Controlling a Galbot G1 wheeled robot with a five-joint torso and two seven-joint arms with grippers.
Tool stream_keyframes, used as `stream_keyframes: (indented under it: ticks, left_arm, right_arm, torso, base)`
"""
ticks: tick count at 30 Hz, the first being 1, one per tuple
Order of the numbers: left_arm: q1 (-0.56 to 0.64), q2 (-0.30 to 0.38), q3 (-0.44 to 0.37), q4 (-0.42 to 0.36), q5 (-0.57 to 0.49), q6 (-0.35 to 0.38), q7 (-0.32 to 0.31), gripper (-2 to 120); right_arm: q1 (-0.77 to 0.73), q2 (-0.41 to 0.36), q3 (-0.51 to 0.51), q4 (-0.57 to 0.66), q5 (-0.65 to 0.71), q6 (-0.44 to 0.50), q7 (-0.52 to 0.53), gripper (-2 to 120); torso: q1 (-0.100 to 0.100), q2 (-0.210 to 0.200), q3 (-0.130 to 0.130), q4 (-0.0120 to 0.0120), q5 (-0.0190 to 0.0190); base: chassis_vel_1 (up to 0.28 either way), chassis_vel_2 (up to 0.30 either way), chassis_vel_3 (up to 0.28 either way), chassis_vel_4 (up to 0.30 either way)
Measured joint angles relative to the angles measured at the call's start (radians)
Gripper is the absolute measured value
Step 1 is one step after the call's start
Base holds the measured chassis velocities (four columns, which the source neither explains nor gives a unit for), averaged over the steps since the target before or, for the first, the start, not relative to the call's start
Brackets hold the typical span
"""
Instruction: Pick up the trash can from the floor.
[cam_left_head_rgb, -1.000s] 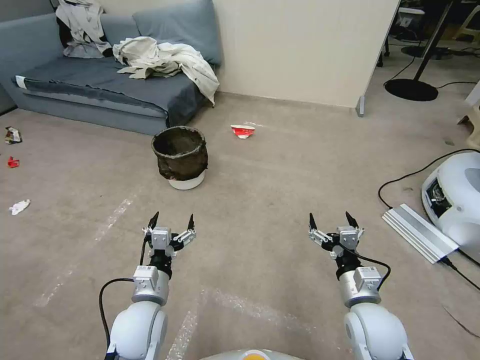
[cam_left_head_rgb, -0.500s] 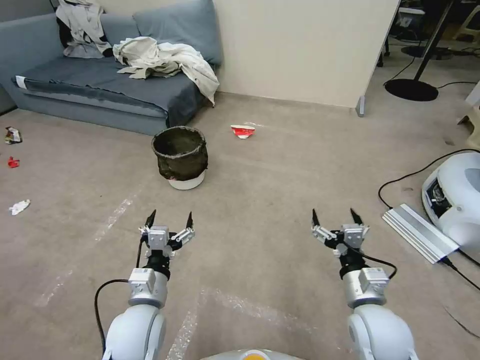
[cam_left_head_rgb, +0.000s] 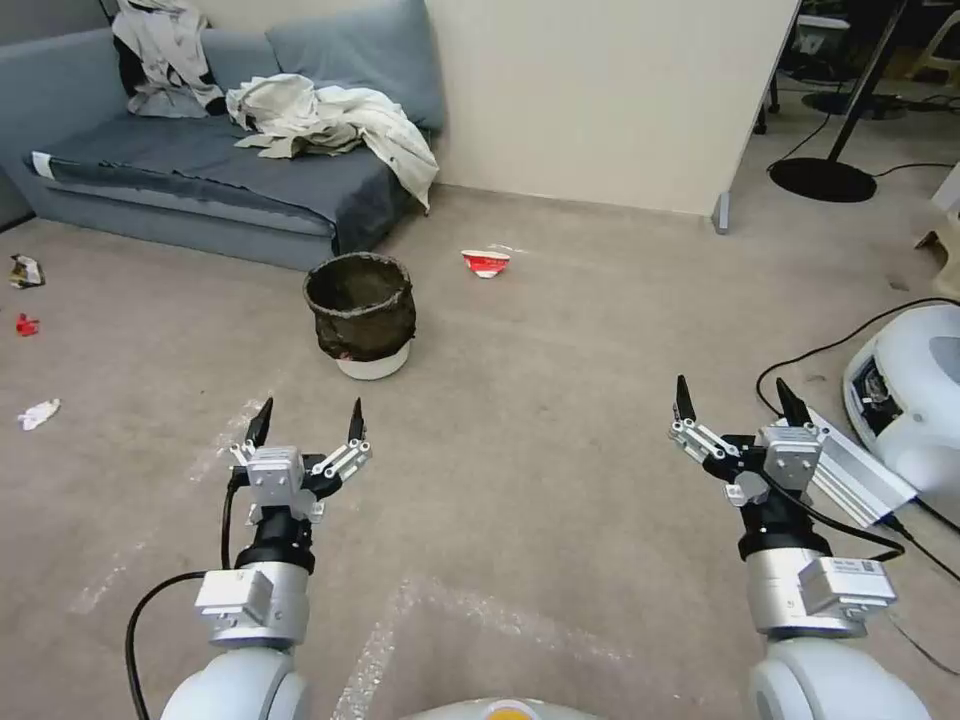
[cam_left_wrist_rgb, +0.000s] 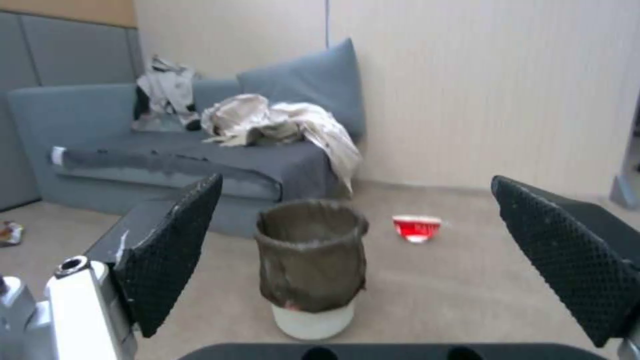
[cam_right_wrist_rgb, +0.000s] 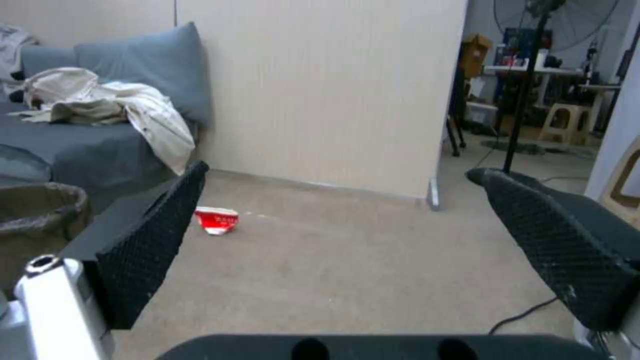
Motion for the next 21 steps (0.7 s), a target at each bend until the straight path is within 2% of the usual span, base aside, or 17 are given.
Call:
stream_keyframes:
  ticks: [1,2,7,21]
  left_arm:
    - [0.026,0.000,-0.003,-0.028,-0.006,0.003,-0.012,100]
    - [0.045,0.001,-0.005,-0.036,-0.015,0.010,-0.018,100]
    - [0.057,0.012,-0.017,-0.039,-0.031,0.040,-0.023,100]
    - [0.051,0.011,-0.012,-0.032,-0.025,0.041,-0.018,100]
  right_arm:
    - [-0.001,-0.002,0.000,0.000,0.006,-0.005,-0.002,100]
    - [-0.002,-0.005,0.000,0.001,0.012,-0.016,-0.002,100]
    - [-0.003,-0.020,0.004,0.003,0.033,-0.037,-0.004,100]
    - [0.005,-0.024,0.003,-0.004,0.054,-0.040,-0.007,100]
  torso:
    - [0.000,0.000,0.000,0.0001,0.0014]
    - [0.000,0.000,0.000,0.0003,0.0009]
    - [0.000,0.000,0.000,0.0000,0.0003]
    - [0.000,0.000,0.000,0.0000,0.0006]
  base:
    - [0.000,0.000,0.000,0.000]
    - [0.000,0.000,0.000,0.000]
    - [0.000,0.000,0.000,0.000]
    - [0.000,0.000,0.000,0.000]
